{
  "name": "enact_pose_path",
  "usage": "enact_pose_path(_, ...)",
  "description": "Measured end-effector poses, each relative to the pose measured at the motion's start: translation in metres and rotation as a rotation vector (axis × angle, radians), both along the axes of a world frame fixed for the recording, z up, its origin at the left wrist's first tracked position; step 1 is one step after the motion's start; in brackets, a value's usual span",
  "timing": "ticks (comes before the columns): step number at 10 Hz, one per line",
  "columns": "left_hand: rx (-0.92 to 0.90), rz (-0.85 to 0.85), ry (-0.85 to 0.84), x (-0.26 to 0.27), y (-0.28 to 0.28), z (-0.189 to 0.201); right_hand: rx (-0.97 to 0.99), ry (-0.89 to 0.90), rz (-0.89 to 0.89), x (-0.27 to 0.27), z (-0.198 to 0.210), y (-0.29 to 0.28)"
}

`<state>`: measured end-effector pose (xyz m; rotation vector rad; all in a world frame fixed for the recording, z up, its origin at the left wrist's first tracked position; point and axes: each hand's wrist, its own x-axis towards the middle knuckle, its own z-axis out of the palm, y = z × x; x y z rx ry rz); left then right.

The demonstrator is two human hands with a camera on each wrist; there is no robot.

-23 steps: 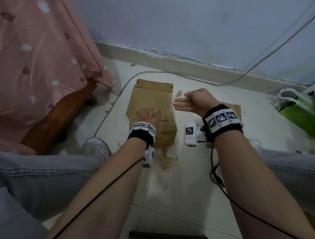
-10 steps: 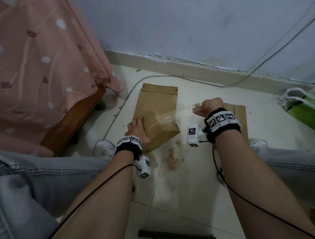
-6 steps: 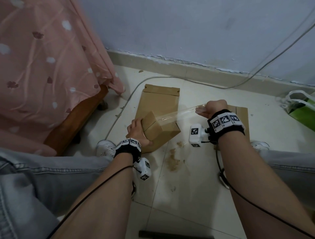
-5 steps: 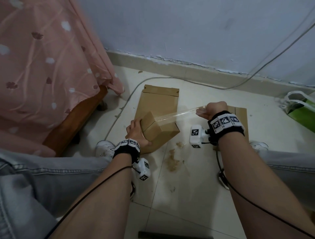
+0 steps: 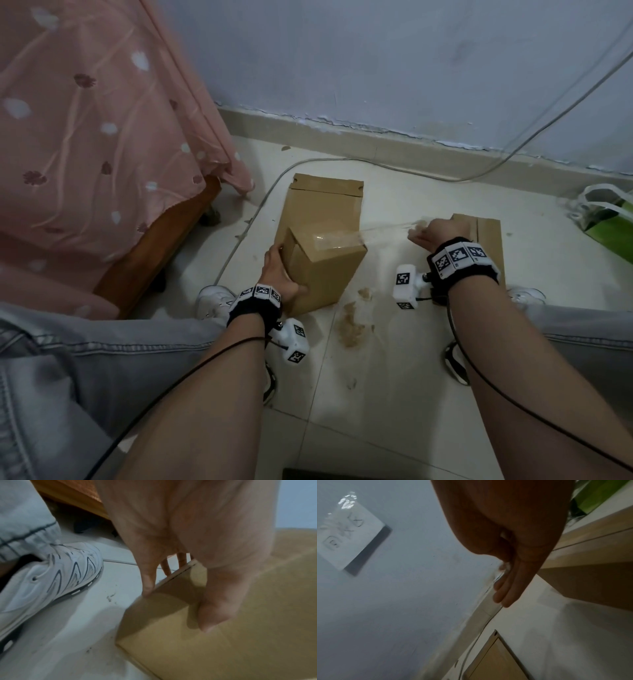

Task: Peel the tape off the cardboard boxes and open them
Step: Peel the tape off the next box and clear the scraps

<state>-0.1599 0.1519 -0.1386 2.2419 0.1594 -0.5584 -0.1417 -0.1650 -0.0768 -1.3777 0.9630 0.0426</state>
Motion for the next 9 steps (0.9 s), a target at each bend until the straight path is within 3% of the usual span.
enact_pose_path(1, -0.069, -0.036, 0.042, -0.002, -0.009, -0.003, -0.017, -0.034, 0.120, 0.007, 0.002, 0.012)
enact_pose_path(3, -0.090, -0.137, 0.077, 0.003, -0.010, -0.007, -0.028, -0.126, 0.169, 0.017, 0.018, 0.022)
enact_pose_path(5, -0.128, -0.180, -0.106, 0.018, -0.015, 0.016, -0.049, -0.158, 0.202, 0.021, 0.023, 0.027)
enact_pose_path(7, 0.179, -0.386, -0.073, 0.028, -0.013, 0.033, -0.064, -0.153, 0.248, 0.021, 0.024, 0.042)
enact_pose_path(8, 0.276, -0.403, -0.056, 0.024, -0.009, 0.026, -0.084, -0.119, 0.240, 0.017, 0.022, 0.045)
enact_pose_path(9, 0.261, -0.318, -0.048, 0.019, -0.002, 0.015, -0.088, -0.070, 0.172, 0.015, 0.018, 0.041)
